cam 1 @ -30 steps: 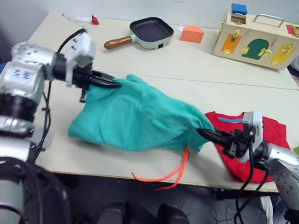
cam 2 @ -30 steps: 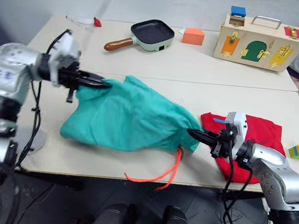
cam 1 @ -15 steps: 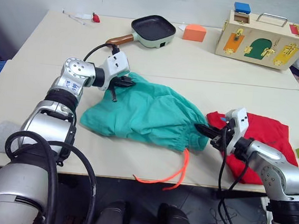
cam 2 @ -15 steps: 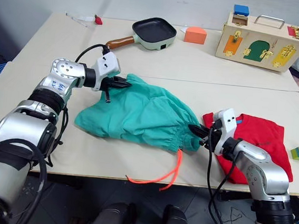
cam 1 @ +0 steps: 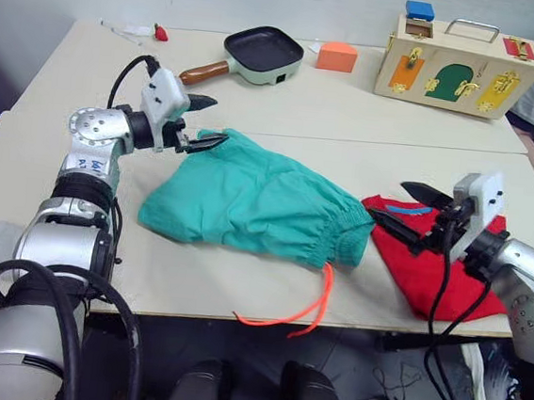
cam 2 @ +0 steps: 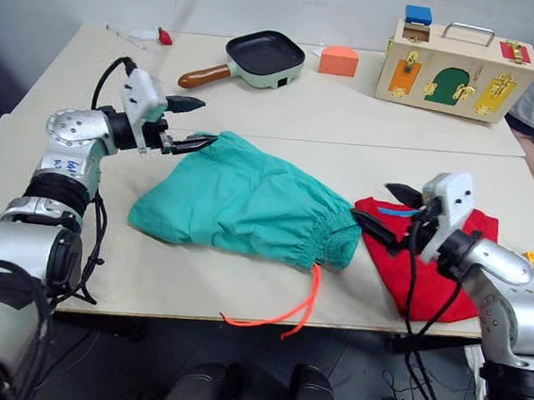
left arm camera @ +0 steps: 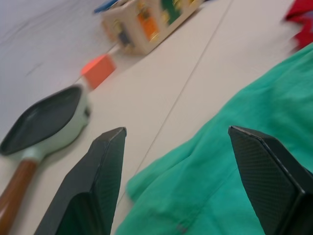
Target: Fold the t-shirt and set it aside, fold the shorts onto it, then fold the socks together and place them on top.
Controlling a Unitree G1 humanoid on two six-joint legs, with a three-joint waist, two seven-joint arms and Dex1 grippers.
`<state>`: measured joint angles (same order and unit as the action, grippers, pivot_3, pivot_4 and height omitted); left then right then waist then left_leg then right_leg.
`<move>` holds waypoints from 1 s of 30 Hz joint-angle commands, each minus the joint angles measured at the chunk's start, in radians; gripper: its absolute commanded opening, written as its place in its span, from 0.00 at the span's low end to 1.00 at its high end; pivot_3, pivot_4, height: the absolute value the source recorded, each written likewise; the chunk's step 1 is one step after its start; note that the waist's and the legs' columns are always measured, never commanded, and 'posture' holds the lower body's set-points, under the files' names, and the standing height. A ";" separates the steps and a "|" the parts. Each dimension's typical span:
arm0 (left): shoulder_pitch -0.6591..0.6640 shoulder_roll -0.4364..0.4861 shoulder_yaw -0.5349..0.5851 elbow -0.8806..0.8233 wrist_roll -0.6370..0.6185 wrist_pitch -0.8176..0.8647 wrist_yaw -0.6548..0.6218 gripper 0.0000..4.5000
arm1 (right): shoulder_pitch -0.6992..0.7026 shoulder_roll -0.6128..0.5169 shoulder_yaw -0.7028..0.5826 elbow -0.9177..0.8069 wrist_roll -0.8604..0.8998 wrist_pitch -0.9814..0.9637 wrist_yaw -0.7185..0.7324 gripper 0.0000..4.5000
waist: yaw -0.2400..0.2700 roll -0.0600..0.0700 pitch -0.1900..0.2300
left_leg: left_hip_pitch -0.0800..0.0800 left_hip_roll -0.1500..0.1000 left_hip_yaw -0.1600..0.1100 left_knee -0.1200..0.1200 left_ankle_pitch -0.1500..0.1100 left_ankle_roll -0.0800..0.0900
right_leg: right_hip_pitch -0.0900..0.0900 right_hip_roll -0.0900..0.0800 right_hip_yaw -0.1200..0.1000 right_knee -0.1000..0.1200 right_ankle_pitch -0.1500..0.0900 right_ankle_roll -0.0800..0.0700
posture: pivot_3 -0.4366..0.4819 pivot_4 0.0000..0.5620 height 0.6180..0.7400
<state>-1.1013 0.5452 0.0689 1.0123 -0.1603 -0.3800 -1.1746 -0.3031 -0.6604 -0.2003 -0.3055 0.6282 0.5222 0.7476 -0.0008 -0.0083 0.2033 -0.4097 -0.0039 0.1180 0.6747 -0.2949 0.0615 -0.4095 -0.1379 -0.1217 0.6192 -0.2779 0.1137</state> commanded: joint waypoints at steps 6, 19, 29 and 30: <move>0.359 -0.165 -0.075 -0.570 -0.045 0.300 0.163 0.49 | -0.087 0.264 0.363 -0.009 -0.312 -0.086 -0.242 0.45 | -0.001 0.000 0.000 | 0.001 0.000 0.001 0.006 0.000 0.001 | 0.000 -0.005 0.007 0.007 0.001 0.000 | 0.48 0.27 1.00; 0.482 -0.147 -0.093 -0.475 0.102 0.366 0.442 0.00 | 0.093 0.136 0.254 0.149 -0.467 -0.265 -0.221 0.00 | 0.003 -0.001 -0.001 | 0.002 -0.001 0.001 0.005 -0.001 0.001 | 0.000 -0.009 0.004 0.005 0.001 -0.001 | 0.48 0.27 1.00; 0.432 -0.139 -0.042 -0.355 0.013 0.191 0.326 0.00 | 0.149 0.093 0.048 0.224 -0.339 -0.328 -0.132 0.00 | -0.002 -0.001 -0.002 | 0.005 0.000 0.002 0.004 -0.004 -0.004 | 0.001 -0.010 0.005 0.003 0.001 -0.001 | 0.48 0.27 1.00; 0.430 -0.126 -0.033 -0.373 -0.007 0.191 0.293 0.00 | 0.137 0.098 0.037 0.205 -0.301 -0.335 -0.103 0.00 | -0.003 -0.001 -0.001 | 0.005 0.000 0.002 0.004 -0.004 -0.004 | 0.001 -0.010 0.005 0.003 0.001 -0.001 | 0.48 0.27 1.00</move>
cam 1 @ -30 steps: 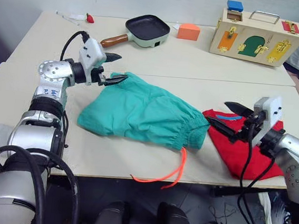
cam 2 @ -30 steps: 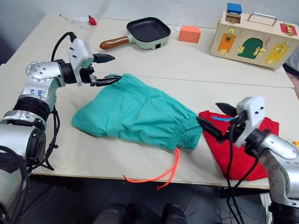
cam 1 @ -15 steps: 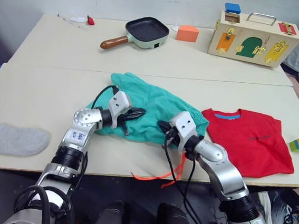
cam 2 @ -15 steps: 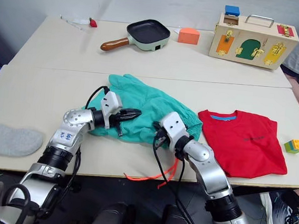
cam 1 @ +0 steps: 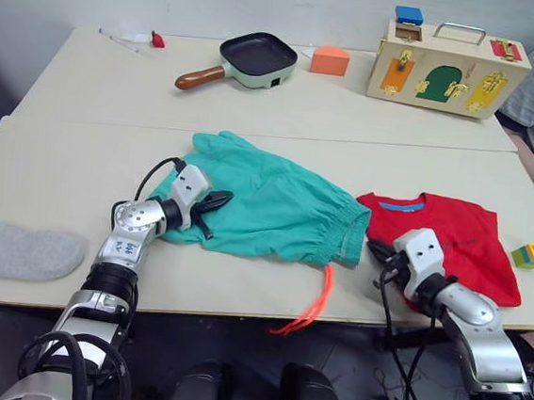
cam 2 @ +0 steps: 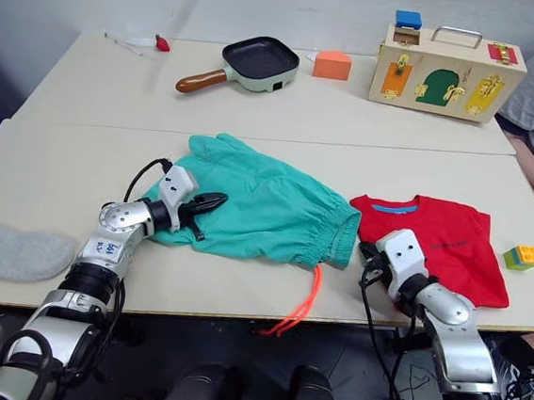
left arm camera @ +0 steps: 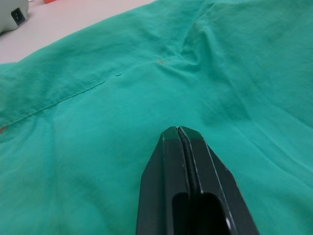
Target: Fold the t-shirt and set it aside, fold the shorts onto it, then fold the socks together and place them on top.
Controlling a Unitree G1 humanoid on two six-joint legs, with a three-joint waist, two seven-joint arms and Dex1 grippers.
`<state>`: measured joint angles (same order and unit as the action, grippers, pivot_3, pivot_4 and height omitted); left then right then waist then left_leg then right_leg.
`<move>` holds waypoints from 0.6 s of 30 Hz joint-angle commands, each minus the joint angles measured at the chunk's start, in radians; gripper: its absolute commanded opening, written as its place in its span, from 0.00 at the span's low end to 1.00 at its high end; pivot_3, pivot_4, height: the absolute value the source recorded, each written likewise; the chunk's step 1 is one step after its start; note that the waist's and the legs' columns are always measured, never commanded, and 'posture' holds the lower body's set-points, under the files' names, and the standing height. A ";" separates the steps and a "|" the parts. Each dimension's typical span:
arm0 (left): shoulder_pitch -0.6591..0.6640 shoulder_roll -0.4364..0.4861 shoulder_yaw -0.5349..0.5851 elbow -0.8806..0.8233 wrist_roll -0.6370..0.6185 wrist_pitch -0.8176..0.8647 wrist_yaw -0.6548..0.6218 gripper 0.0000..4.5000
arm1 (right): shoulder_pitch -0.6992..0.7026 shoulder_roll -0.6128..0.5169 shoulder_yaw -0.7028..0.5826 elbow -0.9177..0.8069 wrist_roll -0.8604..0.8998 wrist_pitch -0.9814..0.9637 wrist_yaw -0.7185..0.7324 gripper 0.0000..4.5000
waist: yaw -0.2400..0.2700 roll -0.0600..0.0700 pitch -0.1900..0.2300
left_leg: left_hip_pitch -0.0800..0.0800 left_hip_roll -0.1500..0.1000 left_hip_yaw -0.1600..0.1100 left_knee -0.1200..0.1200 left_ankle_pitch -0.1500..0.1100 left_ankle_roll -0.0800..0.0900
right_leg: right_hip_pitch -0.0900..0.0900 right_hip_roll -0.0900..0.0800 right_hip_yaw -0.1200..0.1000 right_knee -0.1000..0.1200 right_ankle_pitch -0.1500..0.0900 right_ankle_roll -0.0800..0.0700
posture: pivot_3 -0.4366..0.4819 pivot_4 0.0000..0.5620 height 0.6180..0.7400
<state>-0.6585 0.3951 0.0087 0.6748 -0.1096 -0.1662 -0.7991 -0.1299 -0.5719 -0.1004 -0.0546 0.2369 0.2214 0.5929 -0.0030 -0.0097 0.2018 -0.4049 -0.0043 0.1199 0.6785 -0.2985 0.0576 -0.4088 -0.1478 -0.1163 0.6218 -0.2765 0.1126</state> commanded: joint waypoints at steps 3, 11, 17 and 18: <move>-0.012 0.062 0.040 -0.106 -0.115 0.012 -0.185 0.00 | -0.068 0.020 -0.061 -0.132 0.178 -0.021 0.118 0.00 | -0.002 0.000 0.000 | -0.001 0.000 0.000 0.000 0.002 0.003 | -0.001 0.000 0.000 0.000 0.000 0.000 | 0.48 0.27 1.00; 0.090 0.120 -0.009 -0.322 -0.116 0.106 -0.248 0.00 | -0.132 0.094 0.224 -0.221 0.024 0.024 0.085 0.00 | -0.002 0.000 0.000 | -0.001 0.000 0.000 -0.002 0.000 0.003 | 0.000 0.000 0.006 -0.001 0.000 0.000 | 0.48 0.27 1.00; 0.135 0.094 -0.003 -0.216 -0.041 0.068 -0.105 0.00 | -0.120 0.121 0.228 -0.017 -0.065 -0.102 0.069 0.00 | 0.005 0.000 0.000 | -0.002 -0.001 0.000 -0.002 0.001 0.004 | -0.001 0.000 0.004 -0.002 0.000 0.000 | 0.48 0.27 1.00; 0.136 0.097 0.002 -0.199 -0.037 0.066 -0.090 0.00 | -0.114 0.107 0.212 0.005 -0.062 -0.118 0.080 0.00 | 0.005 0.000 0.000 | -0.002 -0.001 0.000 -0.002 0.000 0.004 | -0.001 -0.001 0.003 -0.002 0.000 0.000 | 0.48 0.27 1.00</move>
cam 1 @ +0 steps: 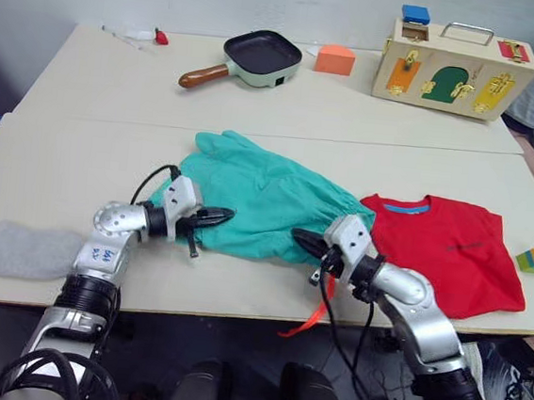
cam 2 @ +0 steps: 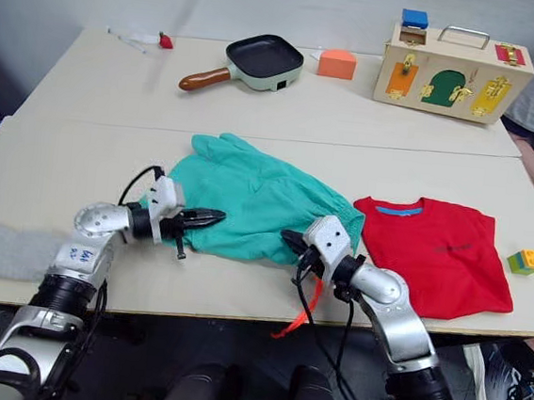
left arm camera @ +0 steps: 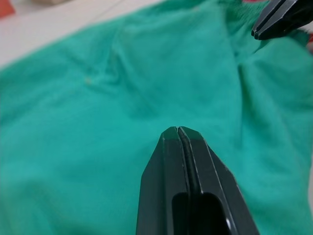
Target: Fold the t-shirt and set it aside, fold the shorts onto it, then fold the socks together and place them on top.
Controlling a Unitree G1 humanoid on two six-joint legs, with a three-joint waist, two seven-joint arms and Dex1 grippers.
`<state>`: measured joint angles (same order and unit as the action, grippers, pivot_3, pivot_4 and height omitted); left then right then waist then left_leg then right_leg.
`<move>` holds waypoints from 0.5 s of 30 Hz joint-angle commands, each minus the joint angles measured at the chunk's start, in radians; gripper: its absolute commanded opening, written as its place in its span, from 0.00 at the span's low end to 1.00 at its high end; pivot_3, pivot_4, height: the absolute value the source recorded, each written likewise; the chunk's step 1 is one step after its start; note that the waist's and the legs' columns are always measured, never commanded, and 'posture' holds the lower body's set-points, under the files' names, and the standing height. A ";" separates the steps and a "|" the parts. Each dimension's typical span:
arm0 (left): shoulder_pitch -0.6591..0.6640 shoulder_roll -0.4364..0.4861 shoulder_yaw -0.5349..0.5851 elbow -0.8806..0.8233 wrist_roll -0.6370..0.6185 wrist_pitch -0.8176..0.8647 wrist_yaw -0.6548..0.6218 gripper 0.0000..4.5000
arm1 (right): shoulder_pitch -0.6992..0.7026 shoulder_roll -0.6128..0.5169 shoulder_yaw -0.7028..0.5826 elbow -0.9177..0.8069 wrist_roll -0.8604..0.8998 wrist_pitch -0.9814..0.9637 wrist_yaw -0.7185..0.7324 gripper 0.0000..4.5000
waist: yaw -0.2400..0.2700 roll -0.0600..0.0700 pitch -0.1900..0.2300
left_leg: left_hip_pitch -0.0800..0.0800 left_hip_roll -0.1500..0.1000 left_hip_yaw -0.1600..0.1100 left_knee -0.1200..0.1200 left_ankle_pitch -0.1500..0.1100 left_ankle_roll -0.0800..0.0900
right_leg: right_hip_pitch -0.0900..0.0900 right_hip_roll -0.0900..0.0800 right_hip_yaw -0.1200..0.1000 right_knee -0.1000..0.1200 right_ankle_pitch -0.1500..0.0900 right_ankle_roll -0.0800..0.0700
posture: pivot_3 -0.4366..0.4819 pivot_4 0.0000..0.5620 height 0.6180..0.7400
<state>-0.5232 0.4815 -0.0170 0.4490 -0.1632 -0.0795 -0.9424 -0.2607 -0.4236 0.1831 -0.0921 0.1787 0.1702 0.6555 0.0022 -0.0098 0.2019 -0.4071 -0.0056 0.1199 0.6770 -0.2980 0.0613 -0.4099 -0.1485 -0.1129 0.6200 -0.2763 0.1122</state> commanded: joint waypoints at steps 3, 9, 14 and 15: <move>0.014 0.031 0.068 0.054 -0.009 -0.009 0.065 0.00 | 0.049 -0.114 -0.150 0.087 0.045 -0.128 0.095 0.00 | -0.002 0.000 0.000 | 0.000 -0.001 0.000 0.000 -0.002 -0.002 | 0.001 -0.001 0.000 -0.001 0.001 0.001 | 0.48 0.27 1.00; 0.084 0.126 0.142 -0.101 -0.144 0.014 -0.106 0.14 | 0.089 -0.185 -0.266 0.001 0.234 -0.134 0.281 0.08 | -0.018 0.000 0.000 | 0.001 0.002 0.000 -0.003 0.000 -0.001 | 0.000 0.001 0.000 -0.001 0.000 0.000 | 0.48 0.27 1.00; 0.194 0.287 0.148 -0.253 -0.148 -0.070 -0.269 0.50 | 0.133 -0.266 -0.189 -0.128 0.193 -0.105 0.363 0.44 | -0.029 0.000 0.000 | 0.003 0.002 0.000 -0.010 0.000 -0.007 | 0.000 0.001 0.002 -0.003 0.000 -0.001 | 0.48 0.27 1.00; 0.215 0.309 0.141 -0.274 -0.137 -0.080 -0.283 0.57 | 0.138 -0.267 -0.163 -0.148 0.174 -0.100 0.362 0.51 | -0.030 0.001 0.000 | 0.003 0.002 0.000 -0.011 -0.001 -0.007 | 0.000 0.000 0.002 -0.007 0.000 -0.001 | 0.48 0.27 1.00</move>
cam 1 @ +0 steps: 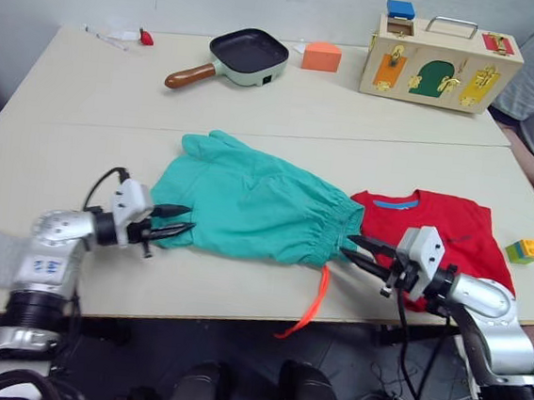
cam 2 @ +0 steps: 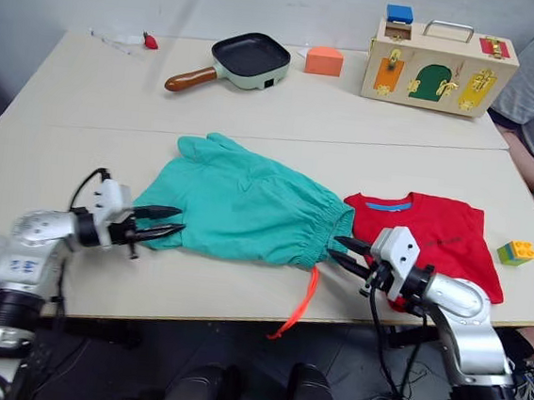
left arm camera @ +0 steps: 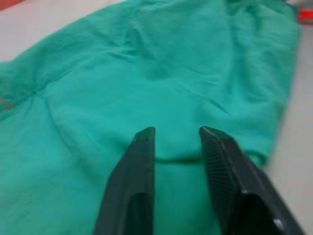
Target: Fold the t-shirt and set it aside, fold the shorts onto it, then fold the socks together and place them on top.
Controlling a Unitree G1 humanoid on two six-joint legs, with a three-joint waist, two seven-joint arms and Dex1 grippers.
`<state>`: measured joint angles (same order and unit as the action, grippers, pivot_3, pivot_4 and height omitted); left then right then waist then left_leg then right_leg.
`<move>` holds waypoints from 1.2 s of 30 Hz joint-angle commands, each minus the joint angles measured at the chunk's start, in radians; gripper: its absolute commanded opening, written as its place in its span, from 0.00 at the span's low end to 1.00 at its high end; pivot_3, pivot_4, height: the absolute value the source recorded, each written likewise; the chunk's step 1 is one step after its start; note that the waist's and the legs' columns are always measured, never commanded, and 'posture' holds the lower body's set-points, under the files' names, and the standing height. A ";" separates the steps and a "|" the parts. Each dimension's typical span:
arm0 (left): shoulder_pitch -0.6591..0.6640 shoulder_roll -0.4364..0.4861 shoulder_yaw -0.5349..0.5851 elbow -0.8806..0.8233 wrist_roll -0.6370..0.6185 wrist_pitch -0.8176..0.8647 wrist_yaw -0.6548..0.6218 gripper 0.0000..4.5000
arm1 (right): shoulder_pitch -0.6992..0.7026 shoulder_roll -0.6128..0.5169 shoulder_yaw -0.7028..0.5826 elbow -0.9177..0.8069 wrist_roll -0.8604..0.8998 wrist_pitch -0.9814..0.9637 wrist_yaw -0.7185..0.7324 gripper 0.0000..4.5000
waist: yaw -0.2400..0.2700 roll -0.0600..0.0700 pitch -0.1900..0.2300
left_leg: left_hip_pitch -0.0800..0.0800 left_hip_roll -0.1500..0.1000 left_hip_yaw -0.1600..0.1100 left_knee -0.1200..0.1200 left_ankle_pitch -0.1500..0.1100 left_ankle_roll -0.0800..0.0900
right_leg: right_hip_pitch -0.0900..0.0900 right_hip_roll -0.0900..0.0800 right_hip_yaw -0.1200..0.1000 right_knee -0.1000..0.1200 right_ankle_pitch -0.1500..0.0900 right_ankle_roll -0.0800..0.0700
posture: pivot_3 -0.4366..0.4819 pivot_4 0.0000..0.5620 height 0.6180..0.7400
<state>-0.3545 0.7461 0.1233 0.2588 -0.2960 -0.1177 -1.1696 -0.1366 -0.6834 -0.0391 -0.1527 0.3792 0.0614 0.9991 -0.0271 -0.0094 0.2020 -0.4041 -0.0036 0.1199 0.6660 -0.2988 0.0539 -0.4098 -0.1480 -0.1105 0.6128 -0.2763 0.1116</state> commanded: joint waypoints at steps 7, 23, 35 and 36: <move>0.038 0.023 -0.097 -0.009 0.235 -0.223 0.106 0.84 | -0.043 0.103 0.243 -0.065 -0.294 -0.023 -0.147 0.96 | 0.007 0.000 0.000 | -0.001 -0.001 0.000 0.000 0.000 -0.001 | -0.001 -0.001 0.000 -0.001 0.001 -0.001 | 0.48 0.27 1.00; -0.270 -0.118 -0.271 0.365 0.395 -0.208 0.245 0.43 | -0.256 0.094 0.261 0.228 -0.482 -0.133 -0.251 0.51 | 0.038 0.004 -0.006 | 0.001 -0.001 0.000 0.000 0.008 0.002 | 0.002 -0.002 -0.004 -0.001 0.009 -0.003 | 0.48 0.27 1.00; -0.112 0.029 -0.219 -0.049 0.160 0.117 -0.048 0.00 | -0.228 0.068 0.235 0.209 -0.365 -0.218 -0.111 0.01 | 0.004 0.004 -0.006 | -0.002 0.000 0.002 -0.002 0.008 0.007 | 0.000 0.001 -0.007 -0.002 0.009 -0.003 | 0.48 0.27 1.00; -0.068 0.055 -0.204 -0.130 0.137 0.156 -0.051 0.00 | -0.219 0.061 0.232 0.208 -0.350 -0.234 -0.091 0.01 | -0.001 0.004 -0.006 | -0.002 0.000 0.002 -0.002 0.008 0.007 | 0.000 0.000 -0.007 -0.002 0.009 -0.004 | 0.48 0.27 1.00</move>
<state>-0.4554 0.7682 -0.1117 0.2241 -0.1207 -0.0242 -1.1963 -0.3678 -0.5976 0.2291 0.0800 -0.0024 -0.1425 0.8834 -0.0280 -0.0053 0.1964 -0.4065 -0.0039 0.1215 0.6635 -0.2910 0.0617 -0.4095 -0.1479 -0.1183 0.6102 -0.2673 0.1079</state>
